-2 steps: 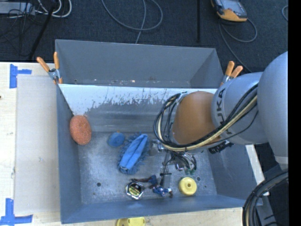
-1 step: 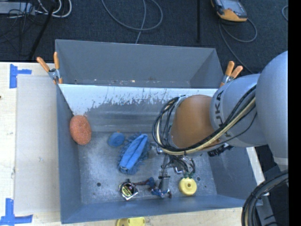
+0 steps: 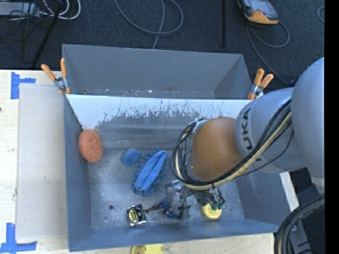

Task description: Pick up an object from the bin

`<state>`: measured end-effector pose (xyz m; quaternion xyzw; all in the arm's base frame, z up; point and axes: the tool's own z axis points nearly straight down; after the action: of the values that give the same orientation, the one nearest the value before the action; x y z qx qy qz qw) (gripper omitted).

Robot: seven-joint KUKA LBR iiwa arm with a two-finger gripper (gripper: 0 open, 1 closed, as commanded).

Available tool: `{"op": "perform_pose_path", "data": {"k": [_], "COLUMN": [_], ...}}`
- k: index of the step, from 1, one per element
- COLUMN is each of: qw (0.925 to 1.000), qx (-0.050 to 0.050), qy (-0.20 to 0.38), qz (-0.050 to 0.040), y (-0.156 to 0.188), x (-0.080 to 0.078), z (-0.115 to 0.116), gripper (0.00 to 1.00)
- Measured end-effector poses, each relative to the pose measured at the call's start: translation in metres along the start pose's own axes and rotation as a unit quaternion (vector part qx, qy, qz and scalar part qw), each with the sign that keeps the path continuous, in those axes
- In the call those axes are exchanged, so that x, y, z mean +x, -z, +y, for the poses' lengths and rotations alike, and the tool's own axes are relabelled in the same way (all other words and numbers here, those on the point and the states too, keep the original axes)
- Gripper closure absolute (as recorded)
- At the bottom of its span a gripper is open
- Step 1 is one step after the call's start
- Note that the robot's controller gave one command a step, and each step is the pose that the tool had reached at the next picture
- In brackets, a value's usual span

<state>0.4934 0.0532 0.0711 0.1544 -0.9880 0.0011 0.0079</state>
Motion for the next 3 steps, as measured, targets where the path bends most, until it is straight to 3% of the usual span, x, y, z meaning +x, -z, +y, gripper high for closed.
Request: {"op": "perform_pose_path", "data": {"k": [1,2,3], "qw": [1.0000,1.0000,1.0000], "qx": [0.000,0.000,0.000], "qy": [0.000,0.001,-0.006], "qz": [0.0000,-0.0064,-0.0076], "y": [0.000,0.029,0.059], "x": [0.000,0.004,-0.011], "z": [0.000,0.000,0.002], "gripper": [1.00,1.00,0.00]}}
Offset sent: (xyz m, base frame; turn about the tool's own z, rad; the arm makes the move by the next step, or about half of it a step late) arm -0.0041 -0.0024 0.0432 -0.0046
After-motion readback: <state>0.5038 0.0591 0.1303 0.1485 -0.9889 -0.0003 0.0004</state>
